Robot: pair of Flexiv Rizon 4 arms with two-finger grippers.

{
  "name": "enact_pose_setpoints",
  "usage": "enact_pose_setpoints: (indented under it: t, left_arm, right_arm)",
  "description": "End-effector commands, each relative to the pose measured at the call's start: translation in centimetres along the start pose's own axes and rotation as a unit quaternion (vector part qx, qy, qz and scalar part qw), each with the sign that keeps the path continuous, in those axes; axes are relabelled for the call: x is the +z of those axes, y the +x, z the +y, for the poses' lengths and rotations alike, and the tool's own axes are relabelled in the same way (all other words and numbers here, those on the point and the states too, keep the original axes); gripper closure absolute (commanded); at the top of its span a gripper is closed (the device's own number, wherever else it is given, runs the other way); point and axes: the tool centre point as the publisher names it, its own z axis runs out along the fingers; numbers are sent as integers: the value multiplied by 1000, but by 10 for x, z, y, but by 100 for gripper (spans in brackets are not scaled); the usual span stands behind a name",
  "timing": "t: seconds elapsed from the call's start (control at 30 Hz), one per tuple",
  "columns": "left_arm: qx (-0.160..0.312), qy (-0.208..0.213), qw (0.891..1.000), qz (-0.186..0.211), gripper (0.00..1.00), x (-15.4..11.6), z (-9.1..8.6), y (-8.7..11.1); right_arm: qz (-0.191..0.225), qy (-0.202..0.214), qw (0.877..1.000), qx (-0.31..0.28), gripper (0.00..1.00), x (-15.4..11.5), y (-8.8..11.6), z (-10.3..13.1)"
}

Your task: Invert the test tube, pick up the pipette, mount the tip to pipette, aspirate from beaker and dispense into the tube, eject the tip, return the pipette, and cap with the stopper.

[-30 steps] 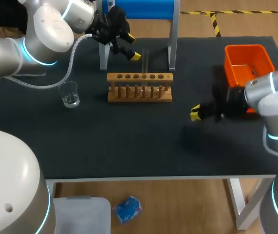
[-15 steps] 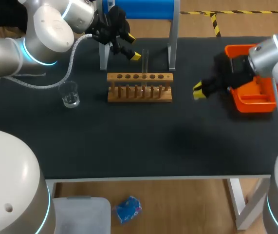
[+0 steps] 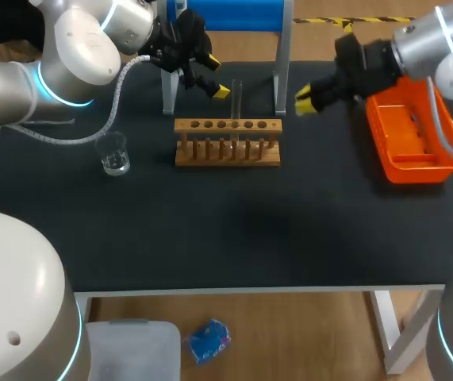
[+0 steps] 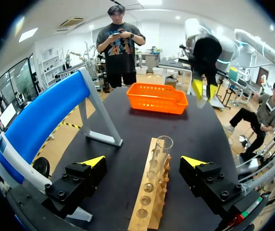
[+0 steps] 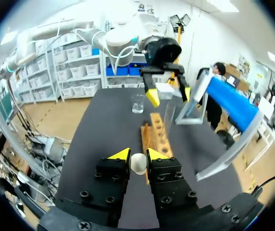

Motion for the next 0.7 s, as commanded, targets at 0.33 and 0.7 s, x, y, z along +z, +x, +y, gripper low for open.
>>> enact_pose_setpoints:
  t: [0.33,0.7]
  left_arm:
    - [-1,-2,1000,1,0,0,-1,-1]
    - [-1,-2,1000,1,0,0,-1,-1]
  right_arm:
    - [5,9,1000,2,100,0,-3,7]
    - [12,0,1000,-8,100,4,-16,18]
